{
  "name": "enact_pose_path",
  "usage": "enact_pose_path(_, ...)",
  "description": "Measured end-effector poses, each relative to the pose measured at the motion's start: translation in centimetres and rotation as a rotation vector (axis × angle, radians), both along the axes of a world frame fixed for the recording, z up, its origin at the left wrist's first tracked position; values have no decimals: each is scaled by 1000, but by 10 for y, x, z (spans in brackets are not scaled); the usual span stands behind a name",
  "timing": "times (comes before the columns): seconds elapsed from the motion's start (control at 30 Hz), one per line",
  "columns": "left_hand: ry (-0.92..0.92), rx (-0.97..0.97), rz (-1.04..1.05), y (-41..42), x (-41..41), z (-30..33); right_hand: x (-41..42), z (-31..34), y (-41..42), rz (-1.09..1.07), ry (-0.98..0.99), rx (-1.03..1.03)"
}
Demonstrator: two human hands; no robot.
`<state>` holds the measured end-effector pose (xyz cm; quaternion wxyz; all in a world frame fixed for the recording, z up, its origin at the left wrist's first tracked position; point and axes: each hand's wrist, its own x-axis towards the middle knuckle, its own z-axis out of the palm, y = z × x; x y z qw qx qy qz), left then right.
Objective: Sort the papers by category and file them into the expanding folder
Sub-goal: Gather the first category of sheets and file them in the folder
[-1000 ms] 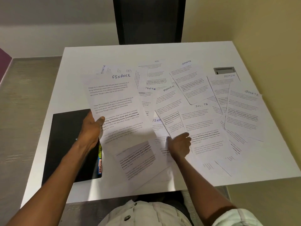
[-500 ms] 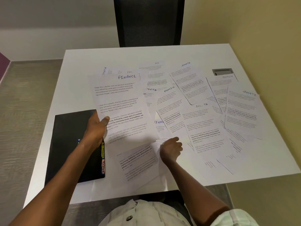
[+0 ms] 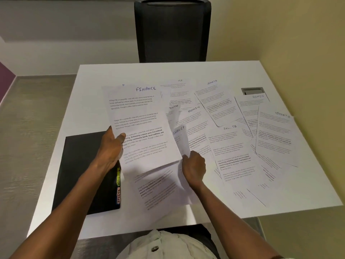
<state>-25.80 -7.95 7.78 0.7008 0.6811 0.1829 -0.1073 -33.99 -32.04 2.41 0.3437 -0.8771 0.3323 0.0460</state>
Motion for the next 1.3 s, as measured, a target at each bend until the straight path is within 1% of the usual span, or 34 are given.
enact_pose_path(0.13, -27, -9, -10, -6, 7, 3, 14, 30, -25, -18, -102, -62)
enact_pose_path(0.33, -35, 82, -72, -15, 16, 10, 27, 66, -81, -110, -218, -73)
enact_pose_path(0.47, -60, 147, -73, -31, 21, 17, 34, 88, -120, -133, -308, -33)
enact_pose_path(0.6, -92, 242, -69, -49, 26, 18, 37, 115, -150, -113, -384, -10)
enact_pose_path(0.67, -92, 346, -56, -60, 28, 20, 38, 129, -159, -84, -432, -13)
enact_pose_path(0.73, -88, 435, -49, -72, 30, 22, 39, 138, -167, -50, -469, 39)
enact_pose_path(0.83, -98, 442, -105, -87, 32, 26, 43, 146, -173, -9, -494, 182)
enact_pose_path(0.9, -86, 365, -172, -97, 31, 32, 46, 148, -173, -11, -482, 277)
enact_pose_path(0.93, -72, 278, -202, -103, 29, 37, 48, 149, -171, -13, -477, 323)
enact_pose_path(1.03, -39, -86, -302, -121, 22, 48, 52, 148, -161, -4, -437, 428)
enact_pose_path(1.07, -48, -138, -335, -126, 20, 52, 53, 147, -158, 10, -415, 435)
enact_pose_path(1.2, -78, -230, -455, -143, 9, 67, 57, 139, -151, 70, -369, 428)
enact_pose_path(1.23, -63, -246, -458, -145, 8, 67, 56, 142, -148, 73, -359, 430)
enact_pose_path(1.3, -46, -250, -439, -147, 6, 65, 56, 140, -146, 34, -370, 497)
